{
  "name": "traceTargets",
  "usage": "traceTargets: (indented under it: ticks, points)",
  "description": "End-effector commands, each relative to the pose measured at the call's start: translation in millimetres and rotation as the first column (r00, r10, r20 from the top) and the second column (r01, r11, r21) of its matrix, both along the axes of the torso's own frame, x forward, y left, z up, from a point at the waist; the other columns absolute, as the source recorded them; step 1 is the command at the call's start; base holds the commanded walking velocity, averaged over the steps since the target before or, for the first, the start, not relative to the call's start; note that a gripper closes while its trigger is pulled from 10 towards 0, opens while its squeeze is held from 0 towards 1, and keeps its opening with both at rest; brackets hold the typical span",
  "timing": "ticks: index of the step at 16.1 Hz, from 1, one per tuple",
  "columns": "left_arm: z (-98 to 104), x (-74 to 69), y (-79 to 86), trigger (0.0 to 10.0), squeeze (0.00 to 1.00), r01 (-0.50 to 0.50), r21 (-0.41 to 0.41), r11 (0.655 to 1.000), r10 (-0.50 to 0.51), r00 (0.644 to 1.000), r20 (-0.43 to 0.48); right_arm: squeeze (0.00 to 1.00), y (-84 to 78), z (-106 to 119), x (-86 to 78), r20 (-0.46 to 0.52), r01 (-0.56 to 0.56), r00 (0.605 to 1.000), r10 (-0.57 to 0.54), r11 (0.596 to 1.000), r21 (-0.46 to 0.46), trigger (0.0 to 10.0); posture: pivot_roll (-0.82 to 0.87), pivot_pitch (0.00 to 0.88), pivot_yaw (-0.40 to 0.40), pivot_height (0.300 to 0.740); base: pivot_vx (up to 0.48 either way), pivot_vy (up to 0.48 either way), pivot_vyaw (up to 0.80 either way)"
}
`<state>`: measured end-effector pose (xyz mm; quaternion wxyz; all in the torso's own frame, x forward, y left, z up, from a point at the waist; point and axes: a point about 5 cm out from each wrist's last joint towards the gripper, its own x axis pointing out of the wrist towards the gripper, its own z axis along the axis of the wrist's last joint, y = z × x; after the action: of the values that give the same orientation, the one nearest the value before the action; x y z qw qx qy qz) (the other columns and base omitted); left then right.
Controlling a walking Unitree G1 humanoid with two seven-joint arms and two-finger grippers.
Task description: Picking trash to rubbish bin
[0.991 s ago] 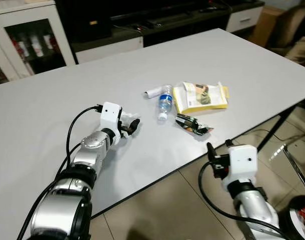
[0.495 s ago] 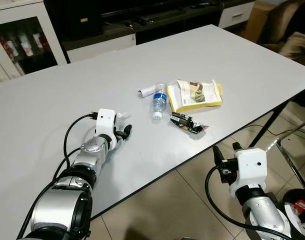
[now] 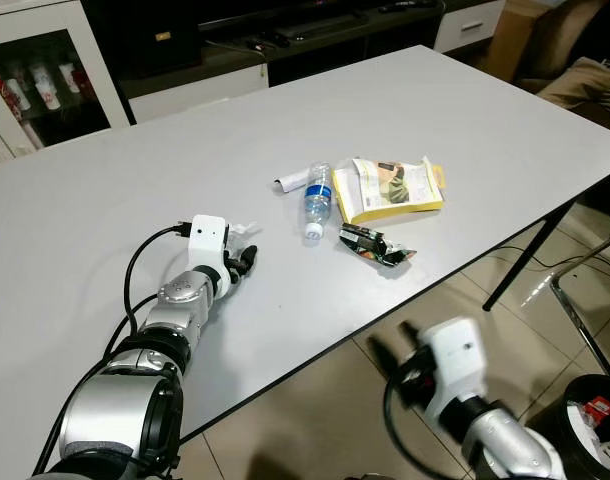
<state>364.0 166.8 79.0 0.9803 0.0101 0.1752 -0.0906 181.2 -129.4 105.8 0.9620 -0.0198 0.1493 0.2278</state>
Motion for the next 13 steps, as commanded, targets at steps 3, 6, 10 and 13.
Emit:
traceTargets:
  ticks: [3,6,10,13]
  points:
    - [-5,-2.7,-1.5,0.0,0.0,0.027,-0.012,1.0,-0.027,0.999,-0.035,0.0,3.4,0,-4.5,-0.045,-0.08,0.996,0.08,0.997,0.004,10.0,-0.22,0.034,0.033,0.74,0.0,0.0,0.0]
    - [-7,-3.8,-2.7,0.0,0.0,0.037,-0.028,0.999,-0.038,0.999,-0.037,0.0,4.4,1,-1.3,-0.036,-0.073,0.997,0.072,0.997,-0.009,10.0,-0.22,0.029,0.032,0.74,0.0,0.0,0.0]
    - [-5,-3.2,-1.8,0.0,0.0,0.041,-0.039,0.998,-0.042,0.999,-0.033,0.0,5.2,-1,2.7,-0.03,-0.077,0.997,0.076,0.996,-0.042,10.0,-0.21,0.016,0.032,0.74,0.0,0.0,0.0]
    - [-6,-3.8,-0.4,0.0,0.0,0.043,-0.046,0.998,-0.044,0.999,-0.031,0.0,4.8,-1,9.3,-0.019,-0.06,0.998,0.059,0.997,-0.051,10.0,-0.21,0.007,0.031,0.74,0.0,0.0,0.0]
